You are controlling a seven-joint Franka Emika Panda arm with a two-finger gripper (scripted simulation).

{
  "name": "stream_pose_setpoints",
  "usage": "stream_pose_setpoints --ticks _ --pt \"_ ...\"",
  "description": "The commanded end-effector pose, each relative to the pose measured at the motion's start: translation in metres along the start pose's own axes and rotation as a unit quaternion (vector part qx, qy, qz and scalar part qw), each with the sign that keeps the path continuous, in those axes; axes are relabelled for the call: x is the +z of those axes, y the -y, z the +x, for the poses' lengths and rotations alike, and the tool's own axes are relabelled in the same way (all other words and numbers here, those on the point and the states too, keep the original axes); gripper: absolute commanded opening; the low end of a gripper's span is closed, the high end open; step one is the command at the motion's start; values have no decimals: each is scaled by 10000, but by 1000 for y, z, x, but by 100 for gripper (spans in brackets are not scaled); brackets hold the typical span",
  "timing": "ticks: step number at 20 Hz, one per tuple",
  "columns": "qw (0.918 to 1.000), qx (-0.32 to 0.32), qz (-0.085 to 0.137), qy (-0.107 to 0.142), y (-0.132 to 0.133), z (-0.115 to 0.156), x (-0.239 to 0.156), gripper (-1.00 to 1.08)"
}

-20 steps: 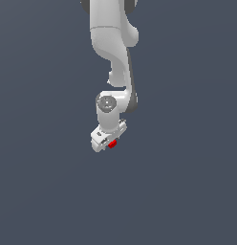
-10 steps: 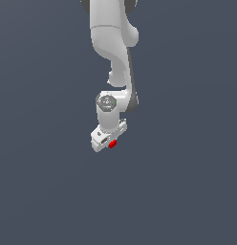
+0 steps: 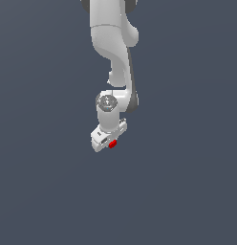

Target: Pick up the red cube and move it to a goal position.

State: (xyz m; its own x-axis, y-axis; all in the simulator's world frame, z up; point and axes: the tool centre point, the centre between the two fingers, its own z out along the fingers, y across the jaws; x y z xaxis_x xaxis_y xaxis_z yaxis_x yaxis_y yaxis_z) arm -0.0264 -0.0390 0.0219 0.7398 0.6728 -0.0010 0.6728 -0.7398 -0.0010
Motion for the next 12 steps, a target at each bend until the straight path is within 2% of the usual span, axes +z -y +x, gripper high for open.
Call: stream_pose_setpoints --ticks 1,12 --pt "10000 -2 -5 -5 0 3 -5 -100" --pt "10000 -5 -1 -6 1 39 -68 -100"
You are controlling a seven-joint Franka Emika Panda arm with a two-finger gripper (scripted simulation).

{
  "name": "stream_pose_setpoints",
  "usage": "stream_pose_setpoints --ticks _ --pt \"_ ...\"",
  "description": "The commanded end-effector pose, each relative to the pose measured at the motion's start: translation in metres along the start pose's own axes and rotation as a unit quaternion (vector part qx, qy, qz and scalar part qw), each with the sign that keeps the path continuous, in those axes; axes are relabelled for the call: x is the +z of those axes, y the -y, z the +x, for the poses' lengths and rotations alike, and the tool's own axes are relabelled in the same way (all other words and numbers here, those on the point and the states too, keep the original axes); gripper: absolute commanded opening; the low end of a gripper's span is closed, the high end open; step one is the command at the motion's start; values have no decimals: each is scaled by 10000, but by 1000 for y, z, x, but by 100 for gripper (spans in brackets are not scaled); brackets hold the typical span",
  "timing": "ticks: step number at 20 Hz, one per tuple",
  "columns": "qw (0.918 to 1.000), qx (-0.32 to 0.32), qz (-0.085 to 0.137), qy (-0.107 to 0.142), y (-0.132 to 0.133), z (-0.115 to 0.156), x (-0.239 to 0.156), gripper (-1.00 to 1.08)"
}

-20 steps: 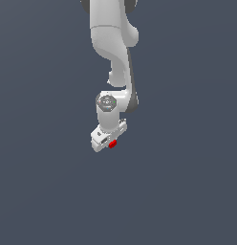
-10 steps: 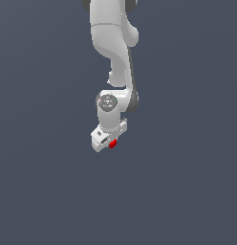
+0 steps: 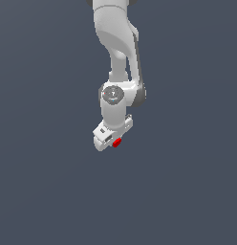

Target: Pick up the red cube and move it to a goal position.

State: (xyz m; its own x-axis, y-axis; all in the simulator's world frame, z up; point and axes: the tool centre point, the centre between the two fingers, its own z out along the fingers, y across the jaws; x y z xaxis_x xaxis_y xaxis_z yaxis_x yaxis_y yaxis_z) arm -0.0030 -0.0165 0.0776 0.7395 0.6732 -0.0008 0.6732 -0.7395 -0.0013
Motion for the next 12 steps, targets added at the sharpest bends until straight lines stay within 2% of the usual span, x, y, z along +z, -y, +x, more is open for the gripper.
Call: stream_pose_setpoints --ticks 1,12 --pt "10000 -2 -3 -5 0 12 -21 -100" --pt "10000 -3 -1 -7 0 73 -124 -100"
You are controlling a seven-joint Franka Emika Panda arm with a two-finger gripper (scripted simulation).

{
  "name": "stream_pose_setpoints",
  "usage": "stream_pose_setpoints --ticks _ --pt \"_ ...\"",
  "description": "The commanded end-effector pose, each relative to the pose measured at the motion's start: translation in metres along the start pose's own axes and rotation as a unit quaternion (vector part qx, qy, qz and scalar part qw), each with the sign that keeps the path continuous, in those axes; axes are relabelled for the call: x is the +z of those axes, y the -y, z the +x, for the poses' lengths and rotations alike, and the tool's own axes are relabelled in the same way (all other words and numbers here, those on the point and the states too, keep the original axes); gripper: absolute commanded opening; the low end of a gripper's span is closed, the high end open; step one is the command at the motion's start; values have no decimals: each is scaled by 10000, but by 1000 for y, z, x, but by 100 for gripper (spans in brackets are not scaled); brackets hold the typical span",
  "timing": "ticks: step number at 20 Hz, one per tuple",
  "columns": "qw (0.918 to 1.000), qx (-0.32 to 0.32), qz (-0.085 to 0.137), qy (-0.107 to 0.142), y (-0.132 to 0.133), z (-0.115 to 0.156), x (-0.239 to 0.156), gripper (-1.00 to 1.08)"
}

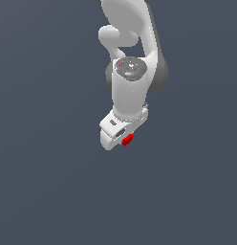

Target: Pick up the red cube and move it to a goal position.

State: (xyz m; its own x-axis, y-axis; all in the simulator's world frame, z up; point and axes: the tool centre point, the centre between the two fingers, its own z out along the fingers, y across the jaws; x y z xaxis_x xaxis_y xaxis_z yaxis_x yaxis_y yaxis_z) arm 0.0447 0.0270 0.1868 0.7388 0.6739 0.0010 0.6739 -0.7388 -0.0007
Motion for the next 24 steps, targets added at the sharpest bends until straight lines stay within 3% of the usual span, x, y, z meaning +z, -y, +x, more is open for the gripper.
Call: stream_pose_setpoints --ticks 1,11,24 --pt "10000 1 2 1 0 14 -23 -100" --pt "10000 7 -1 3 -3 52 -85 -100" --pt "10000 7 -1 3 -5 67 -107 -100"
